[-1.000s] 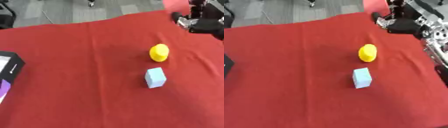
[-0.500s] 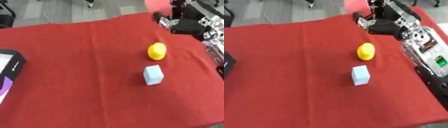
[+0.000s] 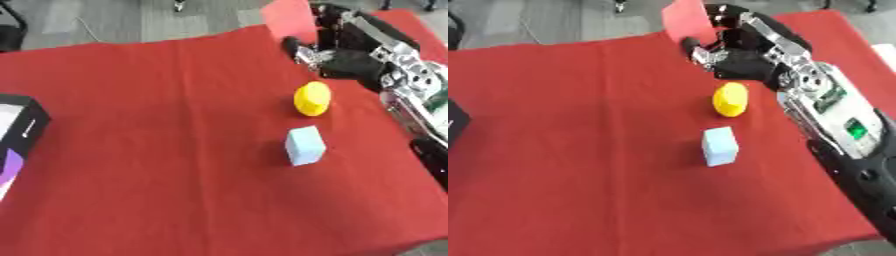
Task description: Pick up the objects with one hand, pass them to the other hand, and then place them into the box on the other side of the table.
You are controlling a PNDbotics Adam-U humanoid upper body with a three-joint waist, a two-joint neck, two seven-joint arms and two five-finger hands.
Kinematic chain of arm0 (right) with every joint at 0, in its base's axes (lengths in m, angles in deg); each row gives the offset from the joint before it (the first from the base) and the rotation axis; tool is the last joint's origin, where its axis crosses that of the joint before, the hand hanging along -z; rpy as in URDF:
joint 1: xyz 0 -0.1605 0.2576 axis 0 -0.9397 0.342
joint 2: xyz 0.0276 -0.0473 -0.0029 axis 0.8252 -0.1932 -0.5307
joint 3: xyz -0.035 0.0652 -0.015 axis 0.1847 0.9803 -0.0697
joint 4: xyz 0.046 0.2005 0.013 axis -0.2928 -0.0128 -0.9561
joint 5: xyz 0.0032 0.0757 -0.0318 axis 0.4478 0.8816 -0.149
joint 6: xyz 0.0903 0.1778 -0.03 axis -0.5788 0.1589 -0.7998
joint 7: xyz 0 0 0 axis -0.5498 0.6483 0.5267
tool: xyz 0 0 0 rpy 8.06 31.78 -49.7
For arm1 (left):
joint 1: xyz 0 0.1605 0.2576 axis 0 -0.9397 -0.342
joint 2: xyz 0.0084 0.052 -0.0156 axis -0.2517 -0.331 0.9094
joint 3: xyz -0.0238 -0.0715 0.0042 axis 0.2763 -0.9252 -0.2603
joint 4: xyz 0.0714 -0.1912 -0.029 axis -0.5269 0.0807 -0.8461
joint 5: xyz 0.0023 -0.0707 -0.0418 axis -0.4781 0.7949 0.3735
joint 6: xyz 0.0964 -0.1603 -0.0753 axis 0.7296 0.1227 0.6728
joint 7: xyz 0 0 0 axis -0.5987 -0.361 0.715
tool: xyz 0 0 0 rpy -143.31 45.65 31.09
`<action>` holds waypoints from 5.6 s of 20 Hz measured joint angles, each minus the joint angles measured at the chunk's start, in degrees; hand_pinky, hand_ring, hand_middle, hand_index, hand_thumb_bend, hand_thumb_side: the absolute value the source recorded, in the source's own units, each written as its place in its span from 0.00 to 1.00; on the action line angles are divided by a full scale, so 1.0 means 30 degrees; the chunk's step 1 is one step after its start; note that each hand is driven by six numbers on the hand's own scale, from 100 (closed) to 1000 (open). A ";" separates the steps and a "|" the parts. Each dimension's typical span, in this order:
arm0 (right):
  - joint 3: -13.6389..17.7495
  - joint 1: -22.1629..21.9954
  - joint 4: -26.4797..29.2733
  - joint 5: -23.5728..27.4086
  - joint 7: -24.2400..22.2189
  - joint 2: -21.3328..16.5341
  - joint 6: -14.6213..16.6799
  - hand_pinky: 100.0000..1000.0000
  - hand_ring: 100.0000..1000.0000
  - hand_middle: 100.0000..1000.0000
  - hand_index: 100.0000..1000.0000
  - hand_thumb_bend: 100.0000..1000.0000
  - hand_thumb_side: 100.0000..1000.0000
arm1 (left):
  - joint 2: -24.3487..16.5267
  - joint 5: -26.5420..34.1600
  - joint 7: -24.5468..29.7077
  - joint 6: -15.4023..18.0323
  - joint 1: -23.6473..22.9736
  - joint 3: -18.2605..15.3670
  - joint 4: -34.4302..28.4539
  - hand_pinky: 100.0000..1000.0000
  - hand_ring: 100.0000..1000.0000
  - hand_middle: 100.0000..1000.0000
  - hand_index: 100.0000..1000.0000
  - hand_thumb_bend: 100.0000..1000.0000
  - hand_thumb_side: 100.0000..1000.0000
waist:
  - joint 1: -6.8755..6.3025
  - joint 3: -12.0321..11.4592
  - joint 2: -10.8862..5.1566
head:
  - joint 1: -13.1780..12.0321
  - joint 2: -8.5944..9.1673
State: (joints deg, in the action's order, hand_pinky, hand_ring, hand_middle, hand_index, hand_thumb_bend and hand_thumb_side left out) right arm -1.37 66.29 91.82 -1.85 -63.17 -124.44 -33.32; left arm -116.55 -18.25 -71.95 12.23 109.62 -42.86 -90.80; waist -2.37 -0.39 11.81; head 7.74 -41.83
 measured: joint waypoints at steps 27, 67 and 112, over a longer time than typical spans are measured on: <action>-0.3046 0.1693 -0.0237 -0.0502 -0.1588 0.1314 -0.0059 0.59 0.56 0.27 0.49 0.00 0.12 | -0.1943 -0.1773 0.4829 -0.1089 0.3722 0.5227 0.3108 0.75 0.75 0.76 0.76 0.11 0.59 | 0.0064 -0.1184 -0.0120 | 0.0790 -0.0646; -0.4281 0.2312 -0.1120 -0.3518 -0.0053 0.2276 0.1495 0.59 0.55 0.28 0.49 0.00 0.04 | 0.1453 -0.4440 1.0055 -0.4927 0.6953 0.8718 0.7864 0.82 0.78 0.70 0.73 0.38 0.68 | -0.0109 -0.1723 -0.0226 | 0.0999 -0.0650; -0.4393 0.2412 -0.0956 -0.4045 -0.1097 0.2282 -0.0149 0.57 0.54 0.27 0.48 0.00 0.05 | 0.1490 -0.7062 1.2784 -0.4531 0.6611 0.8393 0.4560 0.87 0.83 0.74 0.77 0.53 0.48 | -0.0126 -0.1679 -0.0203 | 0.1348 -0.0625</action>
State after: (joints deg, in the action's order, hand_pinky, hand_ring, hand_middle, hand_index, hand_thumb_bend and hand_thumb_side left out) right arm -14.54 73.52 88.96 -13.99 -66.46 -117.59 -33.77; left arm -112.08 -39.43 -33.60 -1.37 129.45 -17.69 -77.12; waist -2.74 -5.43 11.20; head 11.78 -43.70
